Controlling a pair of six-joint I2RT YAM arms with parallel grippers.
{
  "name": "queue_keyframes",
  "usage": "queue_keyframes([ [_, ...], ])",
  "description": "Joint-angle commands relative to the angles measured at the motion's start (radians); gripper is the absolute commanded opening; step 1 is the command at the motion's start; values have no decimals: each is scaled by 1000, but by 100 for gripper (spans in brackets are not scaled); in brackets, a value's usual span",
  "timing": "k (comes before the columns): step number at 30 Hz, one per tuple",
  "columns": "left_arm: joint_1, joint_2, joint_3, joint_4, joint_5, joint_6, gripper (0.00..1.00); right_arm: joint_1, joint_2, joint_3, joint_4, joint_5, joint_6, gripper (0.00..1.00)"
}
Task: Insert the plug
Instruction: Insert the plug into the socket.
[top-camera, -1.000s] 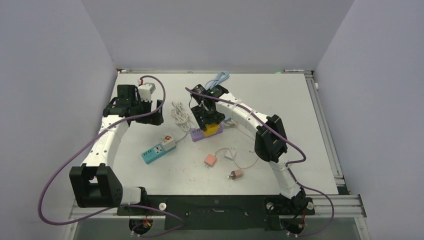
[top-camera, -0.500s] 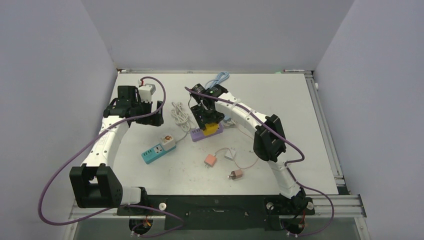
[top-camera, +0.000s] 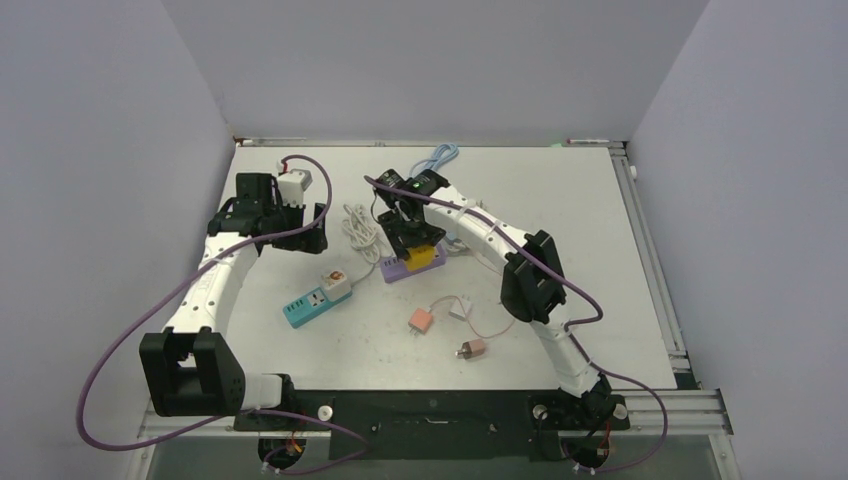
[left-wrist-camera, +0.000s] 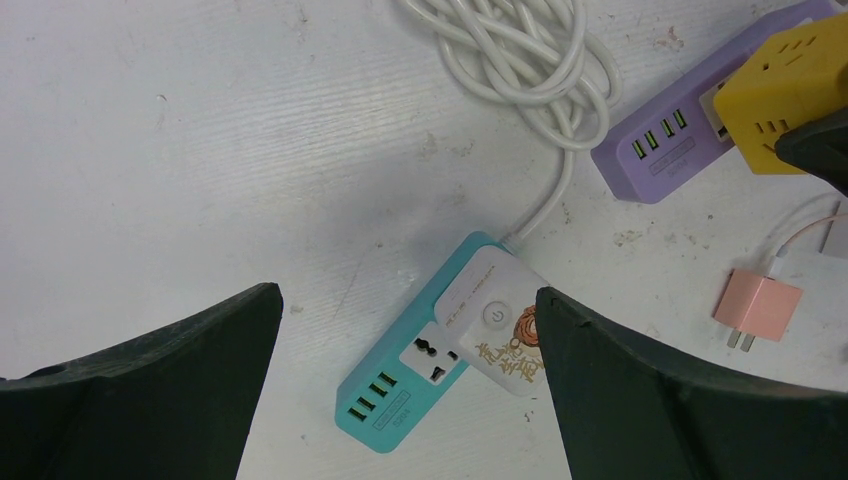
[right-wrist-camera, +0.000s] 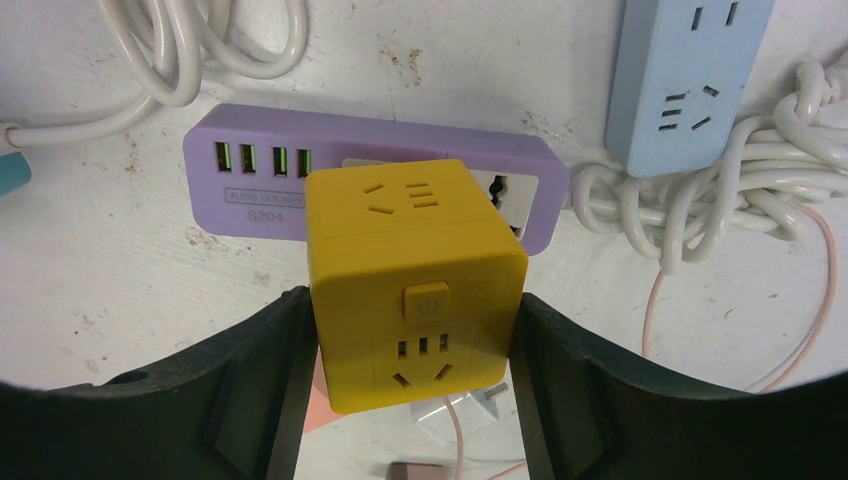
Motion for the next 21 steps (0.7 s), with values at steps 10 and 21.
queue_keyframes([
  [10, 6, -35, 1, 47, 26, 1, 96, 27, 33, -63, 32, 64, 28, 5],
  [21, 5, -37, 7, 45, 35, -4, 96, 16, 71, -49, 20, 60, 26, 5],
])
